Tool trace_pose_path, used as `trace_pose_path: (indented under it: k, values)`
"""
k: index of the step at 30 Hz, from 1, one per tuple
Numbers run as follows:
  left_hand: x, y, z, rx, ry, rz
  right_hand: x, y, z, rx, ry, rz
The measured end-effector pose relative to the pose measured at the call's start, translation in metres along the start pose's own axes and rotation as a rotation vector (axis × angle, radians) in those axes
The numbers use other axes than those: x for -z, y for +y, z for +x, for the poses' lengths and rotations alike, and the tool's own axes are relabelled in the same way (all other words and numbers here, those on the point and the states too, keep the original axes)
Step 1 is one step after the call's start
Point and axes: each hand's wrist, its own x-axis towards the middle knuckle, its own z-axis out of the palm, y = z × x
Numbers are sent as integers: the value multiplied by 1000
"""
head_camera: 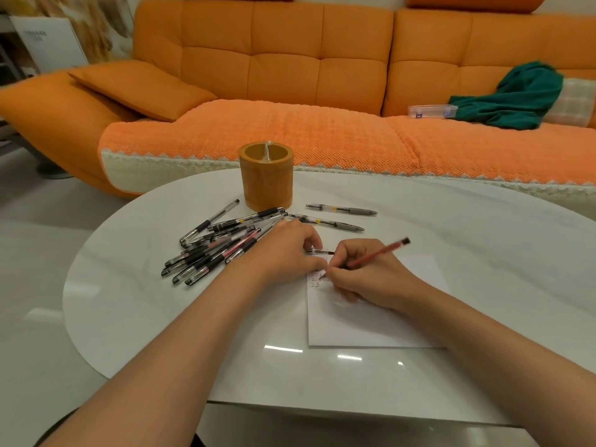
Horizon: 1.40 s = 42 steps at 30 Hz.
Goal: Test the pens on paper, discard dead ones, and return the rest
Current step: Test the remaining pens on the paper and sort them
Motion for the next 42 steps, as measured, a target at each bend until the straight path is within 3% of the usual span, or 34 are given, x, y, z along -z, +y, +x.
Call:
trace_pose_path:
  k: [8,42]
  values:
    - [9,-5,-8,5,-84,-37,1,4,4,-31,-36,-76]
    - [6,-7,-7,21,-92,-49,-3,8,2,88,-21,-211]
